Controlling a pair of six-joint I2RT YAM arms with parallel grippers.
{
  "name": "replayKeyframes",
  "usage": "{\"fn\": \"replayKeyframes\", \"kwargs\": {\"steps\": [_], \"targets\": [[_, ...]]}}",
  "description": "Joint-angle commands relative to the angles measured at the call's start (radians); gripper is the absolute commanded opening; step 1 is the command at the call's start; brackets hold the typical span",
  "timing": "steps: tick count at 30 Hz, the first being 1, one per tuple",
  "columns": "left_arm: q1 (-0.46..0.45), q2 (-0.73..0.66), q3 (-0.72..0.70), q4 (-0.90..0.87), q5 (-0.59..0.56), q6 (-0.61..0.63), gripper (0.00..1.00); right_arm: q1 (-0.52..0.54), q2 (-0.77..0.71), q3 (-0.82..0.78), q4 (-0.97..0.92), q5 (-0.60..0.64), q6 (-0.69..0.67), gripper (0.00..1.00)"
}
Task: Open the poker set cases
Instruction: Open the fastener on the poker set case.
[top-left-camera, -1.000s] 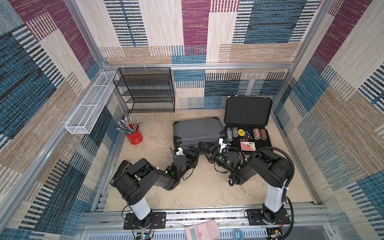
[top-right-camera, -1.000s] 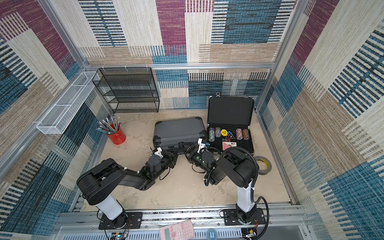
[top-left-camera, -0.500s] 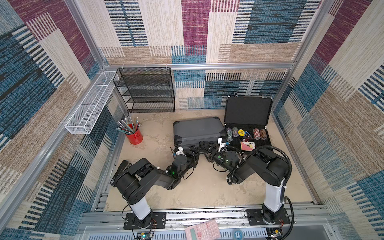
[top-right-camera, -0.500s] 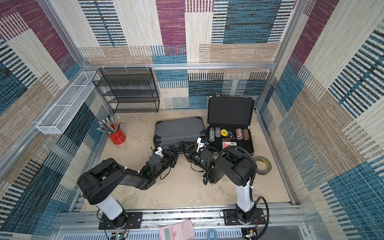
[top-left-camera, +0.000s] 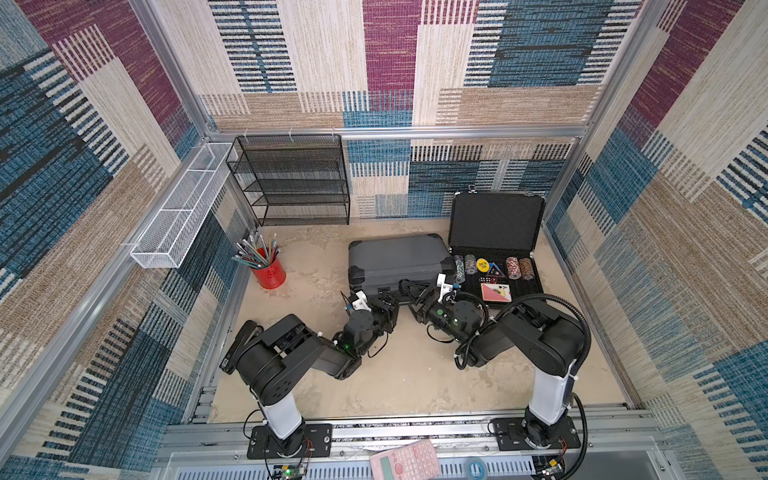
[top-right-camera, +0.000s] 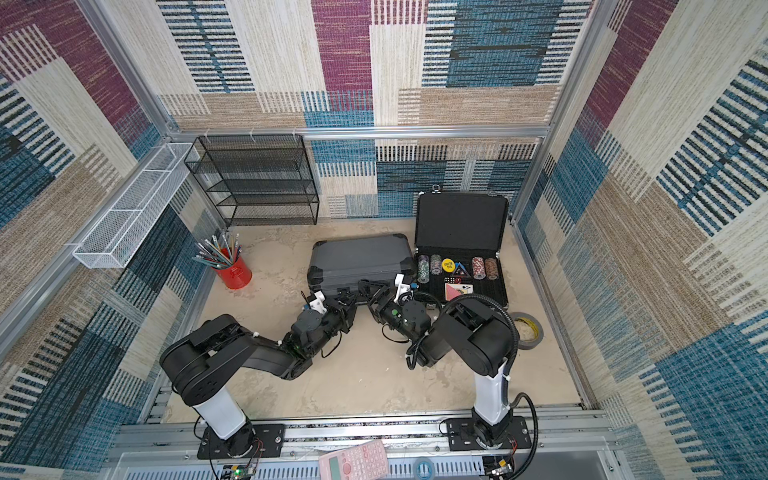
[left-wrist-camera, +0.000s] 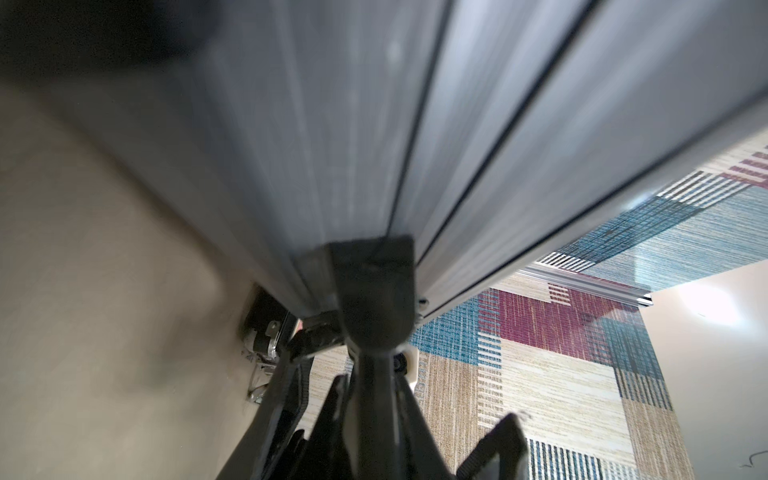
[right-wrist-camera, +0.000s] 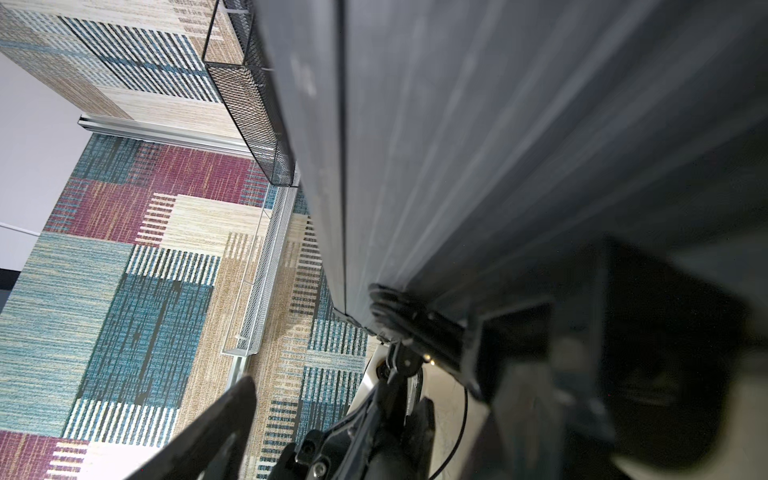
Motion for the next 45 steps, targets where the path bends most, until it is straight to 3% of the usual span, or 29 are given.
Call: {"fn": "replayKeyframes", "kwargs": {"steps": [1, 27, 45], "targets": [[-0.004, 0.006, -0.001, 0.116, 0.057, -0.046, 0.0, 0.011, -0.033, 0.009, 0.452, -0.068, 0.024, 0.93], [-0.002, 0.008, -0.023, 0.117, 0.031, -0.065, 0.0, 0.005, -0.075, -0.073, 0.412, -0.042, -0.01, 0.94], [0.006, 0.014, -0.072, 0.116, 0.003, -0.074, 0.0, -0.019, -0.265, -0.088, -0.283, -0.092, -0.247, 1.0]]}}
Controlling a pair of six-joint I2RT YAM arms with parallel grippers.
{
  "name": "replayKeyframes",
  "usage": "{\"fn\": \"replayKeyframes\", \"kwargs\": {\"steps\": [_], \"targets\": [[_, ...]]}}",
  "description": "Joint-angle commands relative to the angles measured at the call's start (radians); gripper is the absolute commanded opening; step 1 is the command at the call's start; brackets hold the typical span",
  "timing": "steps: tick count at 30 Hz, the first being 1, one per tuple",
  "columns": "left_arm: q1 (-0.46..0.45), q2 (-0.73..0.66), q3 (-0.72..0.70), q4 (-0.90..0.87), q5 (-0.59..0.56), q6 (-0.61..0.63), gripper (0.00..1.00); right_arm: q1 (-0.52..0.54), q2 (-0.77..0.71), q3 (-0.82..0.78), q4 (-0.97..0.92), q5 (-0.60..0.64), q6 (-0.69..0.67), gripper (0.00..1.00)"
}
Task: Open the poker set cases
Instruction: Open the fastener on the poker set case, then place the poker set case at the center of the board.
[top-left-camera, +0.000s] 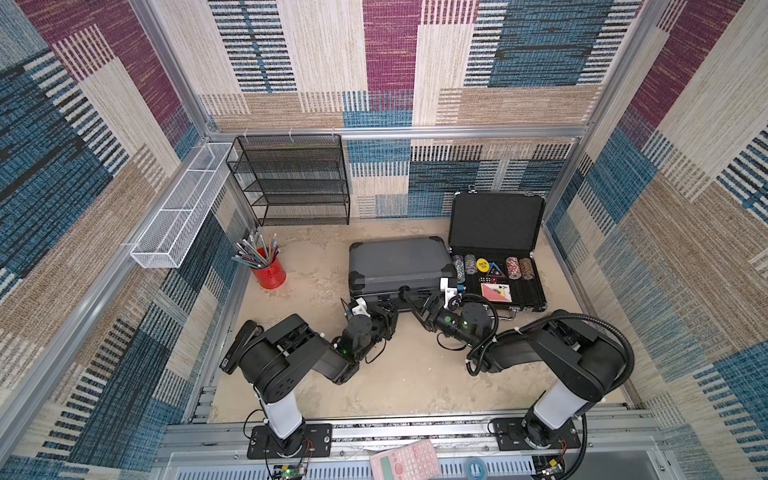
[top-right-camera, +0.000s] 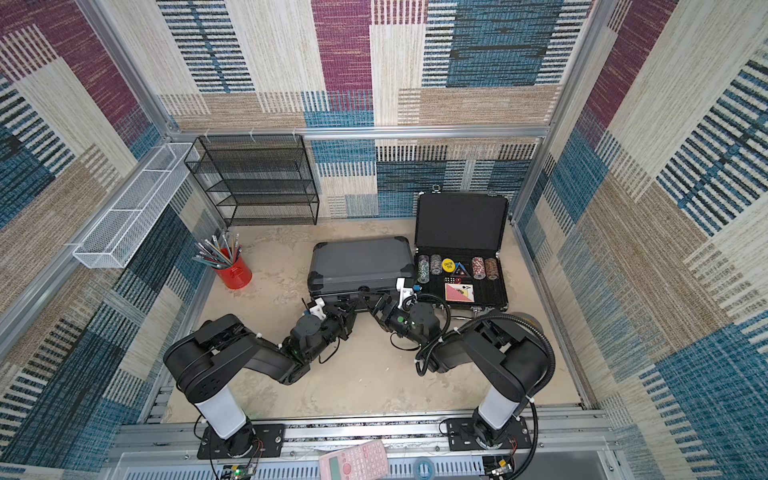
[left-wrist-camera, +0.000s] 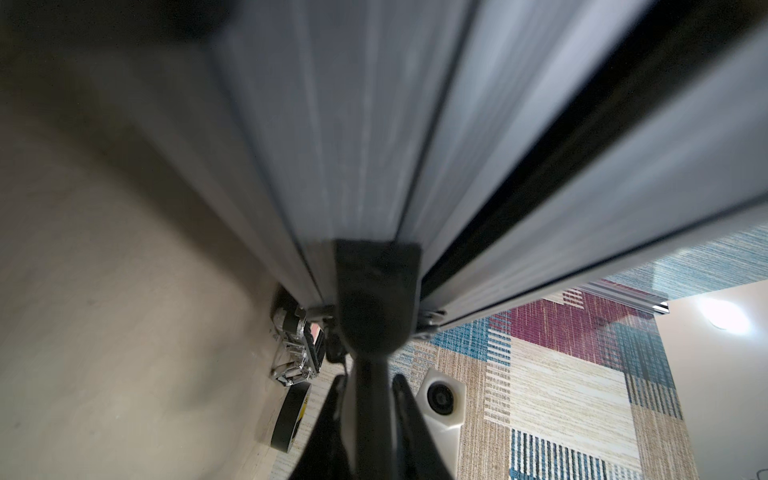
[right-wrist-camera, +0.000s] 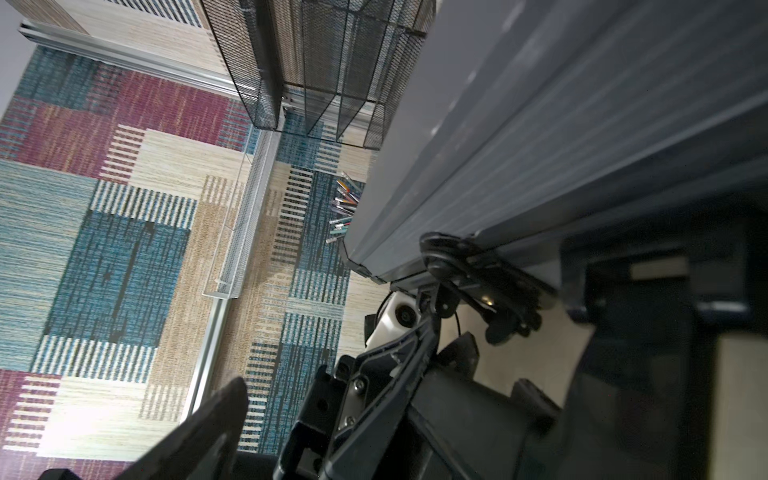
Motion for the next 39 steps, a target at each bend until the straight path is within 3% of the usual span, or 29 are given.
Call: {"fn": "replayKeyframes", "kwargs": {"steps": [1, 12, 23, 39], "targets": [[0.004, -0.004, -0.017, 0.105, -0.023, -0.029, 0.0, -0.008, -0.04, 0.015, -0.042, 0.012, -0.113, 1.0], [0.006, 0.027, -0.04, 0.106, -0.016, -0.03, 0.0, -0.007, -0.152, 0.072, -0.374, 0.057, -0.309, 0.99], [0.006, 0.072, -0.06, 0.106, -0.009, -0.024, 0.0, -0.011, -0.233, 0.064, -0.481, 0.106, -0.406, 0.99], [0.006, 0.116, -0.074, 0.107, 0.008, -0.031, 0.0, -0.021, -0.27, 0.048, -0.513, 0.137, -0.429, 1.0]]}}
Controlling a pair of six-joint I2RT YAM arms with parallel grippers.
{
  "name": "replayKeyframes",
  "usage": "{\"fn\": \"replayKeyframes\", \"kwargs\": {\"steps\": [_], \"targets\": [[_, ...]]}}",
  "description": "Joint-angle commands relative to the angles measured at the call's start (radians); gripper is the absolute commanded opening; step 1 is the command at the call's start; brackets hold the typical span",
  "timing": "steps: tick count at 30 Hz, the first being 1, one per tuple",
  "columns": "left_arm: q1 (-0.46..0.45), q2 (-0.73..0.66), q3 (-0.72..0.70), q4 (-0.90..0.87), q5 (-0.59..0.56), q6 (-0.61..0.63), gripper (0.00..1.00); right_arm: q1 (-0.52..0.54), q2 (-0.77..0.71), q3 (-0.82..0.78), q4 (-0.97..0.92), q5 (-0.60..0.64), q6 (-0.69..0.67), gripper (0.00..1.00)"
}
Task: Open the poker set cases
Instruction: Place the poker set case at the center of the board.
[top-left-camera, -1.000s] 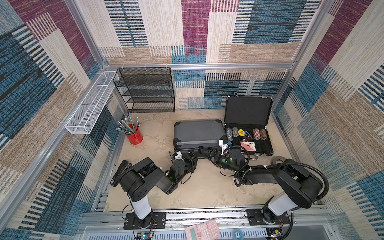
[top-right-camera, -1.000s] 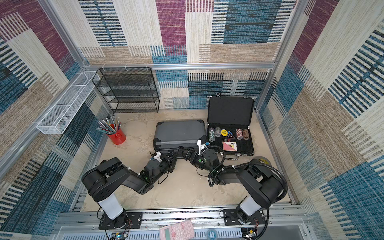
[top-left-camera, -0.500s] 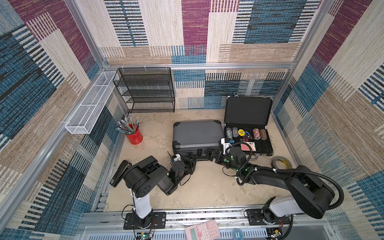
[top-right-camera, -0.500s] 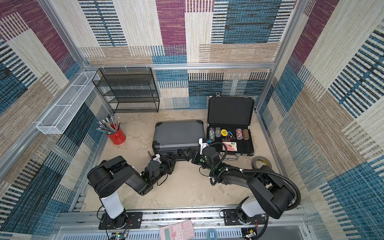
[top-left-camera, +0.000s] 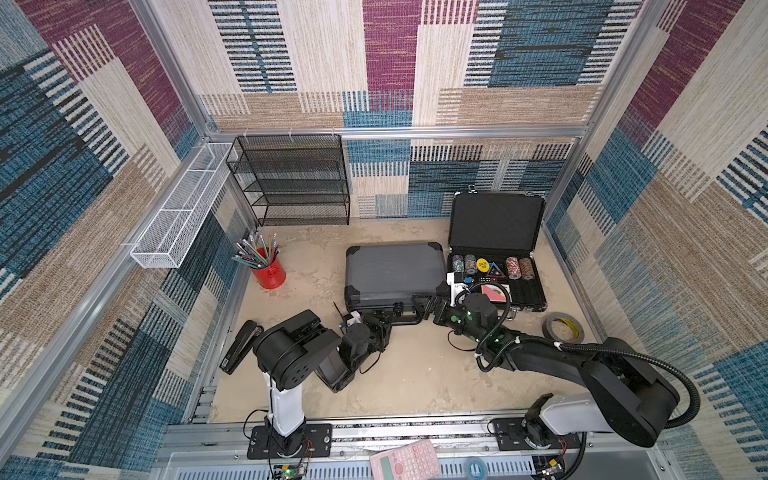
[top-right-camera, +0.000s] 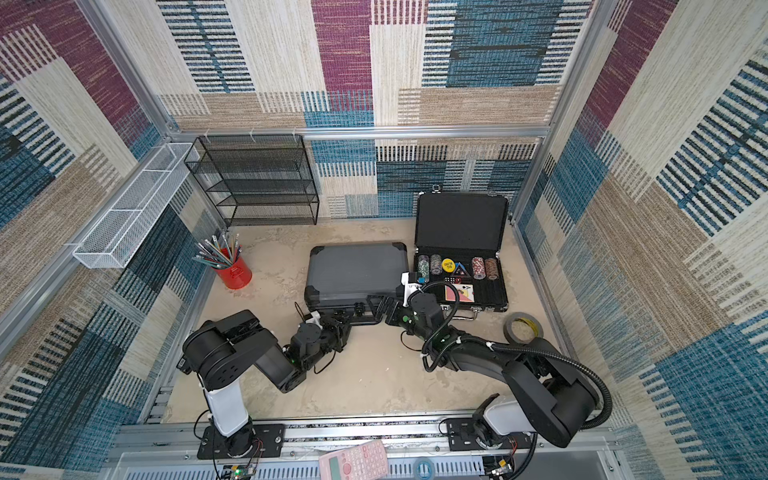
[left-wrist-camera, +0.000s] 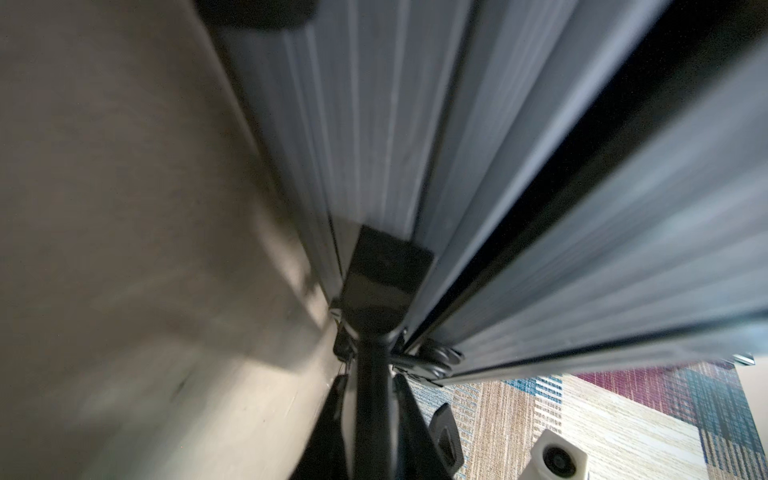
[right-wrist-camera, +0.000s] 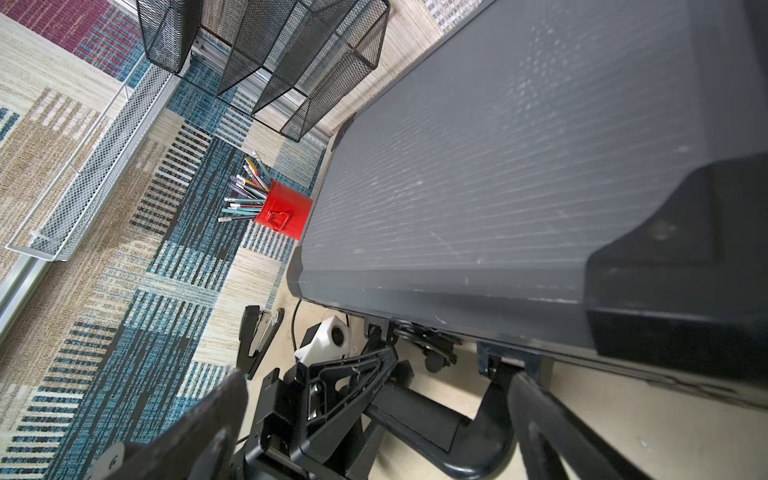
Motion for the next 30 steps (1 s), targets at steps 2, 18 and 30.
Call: {"fn": "replayKeyframes", "kwargs": {"steps": [2, 18, 30], "targets": [[0.0, 0.0, -0.005, 0.042, 0.015, -0.019, 0.0, 0.001, 0.003, 0.001, 0.011, 0.014, -0.019, 0.99], [0.0, 0.043, -0.002, 0.043, 0.053, -0.051, 0.16, 0.0, 0.004, 0.004, -0.018, 0.031, -0.077, 0.99], [-0.003, 0.038, -0.028, 0.043, 0.064, -0.066, 0.39, -0.003, 0.007, 0.019, -0.036, 0.031, -0.095, 0.99]]}}
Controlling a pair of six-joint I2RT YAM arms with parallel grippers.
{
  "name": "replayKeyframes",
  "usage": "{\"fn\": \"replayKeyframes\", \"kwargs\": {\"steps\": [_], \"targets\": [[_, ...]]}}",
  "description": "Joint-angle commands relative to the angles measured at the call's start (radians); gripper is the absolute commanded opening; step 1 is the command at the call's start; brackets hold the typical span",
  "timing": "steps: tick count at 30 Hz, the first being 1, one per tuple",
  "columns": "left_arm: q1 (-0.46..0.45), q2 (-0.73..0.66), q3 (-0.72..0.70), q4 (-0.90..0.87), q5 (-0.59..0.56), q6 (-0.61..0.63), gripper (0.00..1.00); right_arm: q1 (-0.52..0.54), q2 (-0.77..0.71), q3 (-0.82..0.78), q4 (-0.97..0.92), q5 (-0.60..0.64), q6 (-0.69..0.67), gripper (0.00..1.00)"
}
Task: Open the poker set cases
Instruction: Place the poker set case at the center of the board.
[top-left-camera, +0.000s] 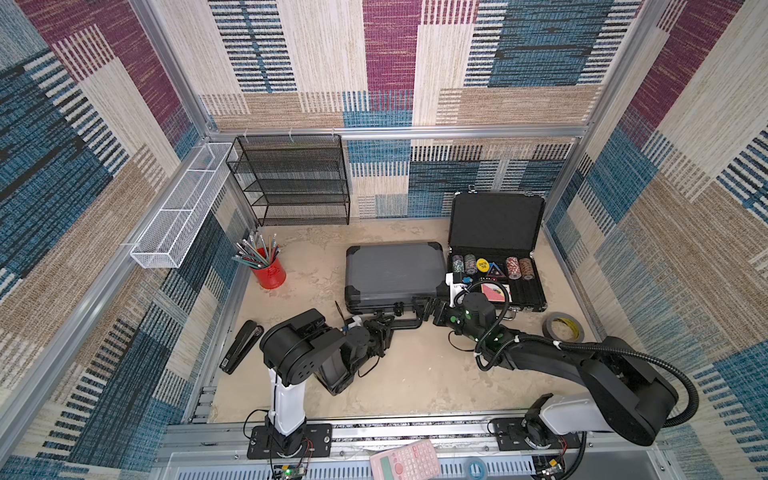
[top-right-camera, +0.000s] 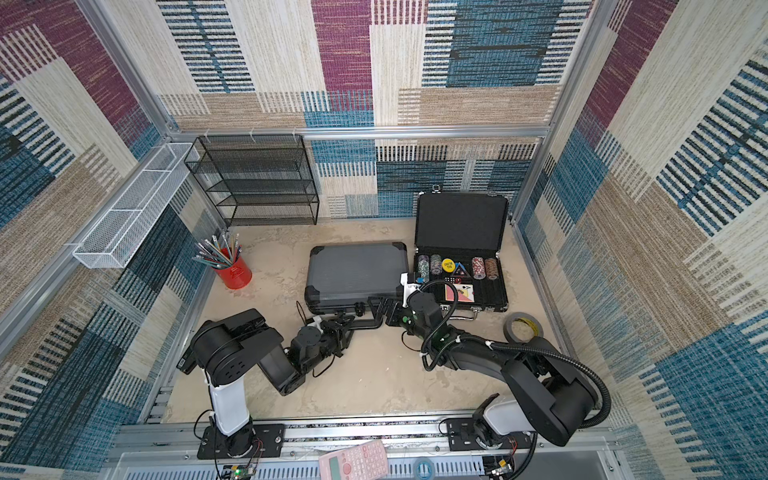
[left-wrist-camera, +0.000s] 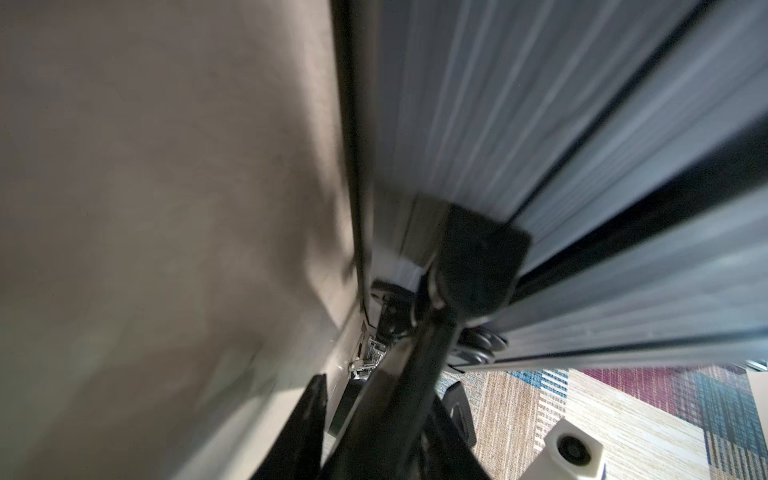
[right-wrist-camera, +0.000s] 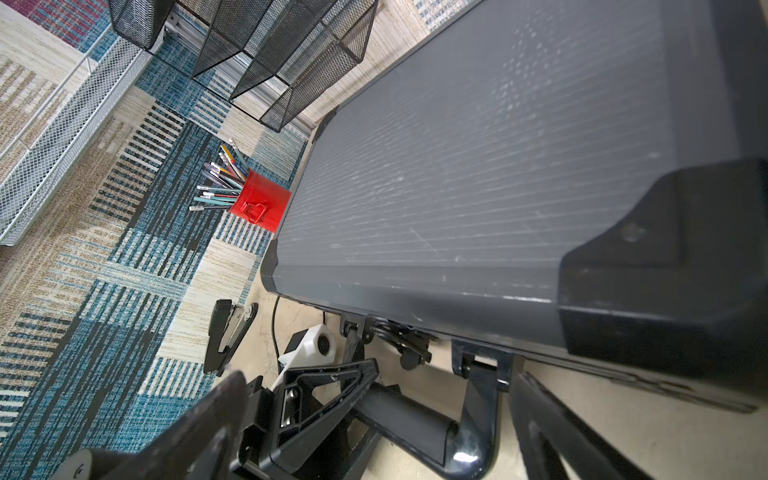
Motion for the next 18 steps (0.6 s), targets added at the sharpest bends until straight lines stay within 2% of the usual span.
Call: {"fn": "replayKeyframes", "kwargs": {"steps": [1, 18], "targets": [[-0.002, -0.012, -0.009, 0.006, 0.013, -0.024, 0.4, 0.0, -0.002, 0.01, 0.006, 0.005, -0.025, 1.0], [-0.015, -0.067, -0.068, 0.005, -0.006, 0.021, 0.54, 0.0, 0.004, 0.014, -0.001, -0.005, -0.035, 0.99]]}}
